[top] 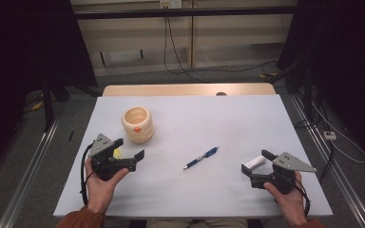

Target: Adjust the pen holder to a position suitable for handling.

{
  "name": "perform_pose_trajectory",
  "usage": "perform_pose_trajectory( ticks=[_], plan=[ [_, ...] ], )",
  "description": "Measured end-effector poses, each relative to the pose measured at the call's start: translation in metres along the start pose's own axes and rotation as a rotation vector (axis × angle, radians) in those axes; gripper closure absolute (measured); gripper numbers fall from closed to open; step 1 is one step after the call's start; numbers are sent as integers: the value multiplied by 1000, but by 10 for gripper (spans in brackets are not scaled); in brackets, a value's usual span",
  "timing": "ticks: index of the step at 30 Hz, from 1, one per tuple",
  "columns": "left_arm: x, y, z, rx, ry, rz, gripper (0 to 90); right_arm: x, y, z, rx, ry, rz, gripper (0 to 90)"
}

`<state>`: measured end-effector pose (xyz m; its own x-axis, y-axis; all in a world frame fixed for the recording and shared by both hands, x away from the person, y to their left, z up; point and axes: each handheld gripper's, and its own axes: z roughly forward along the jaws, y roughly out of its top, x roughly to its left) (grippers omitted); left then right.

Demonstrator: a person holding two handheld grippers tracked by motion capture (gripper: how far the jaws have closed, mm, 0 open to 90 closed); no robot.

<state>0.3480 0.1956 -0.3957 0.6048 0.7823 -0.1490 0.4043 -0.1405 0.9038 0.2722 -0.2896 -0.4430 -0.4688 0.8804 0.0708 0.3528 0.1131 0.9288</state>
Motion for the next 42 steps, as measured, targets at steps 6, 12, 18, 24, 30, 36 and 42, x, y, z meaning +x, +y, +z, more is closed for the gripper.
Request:
perform_pose_trajectory(
  ticks=[6, 12, 18, 24, 30, 36, 42],
  plan=[
    [8, 19, 3, 21, -3, 24, 78, 1, 1, 0, 1, 0, -3, 54],
    [25, 34, 11, 13, 30, -24, 122, 3, 2, 0, -3, 3, -2, 55],
    [45, 50, 21, 45, 38, -65, 158, 3, 1, 1, 6, 12, 3, 58],
    [64, 68, 32, 66, 98, -56, 141, 3, 1, 0, 4, 15, 1, 58],
    [78, 74, 51, 133, 115, -62, 233, 3, 1, 1, 11, 12, -4, 61],
    [88, 73, 71, 199, 142, -75, 306, 3, 1, 1, 12, 10, -6, 62],
    [101, 71, 86, 245, 163, -77, 357, 2, 0, 1, 14, 10, -5, 63]
  ],
)
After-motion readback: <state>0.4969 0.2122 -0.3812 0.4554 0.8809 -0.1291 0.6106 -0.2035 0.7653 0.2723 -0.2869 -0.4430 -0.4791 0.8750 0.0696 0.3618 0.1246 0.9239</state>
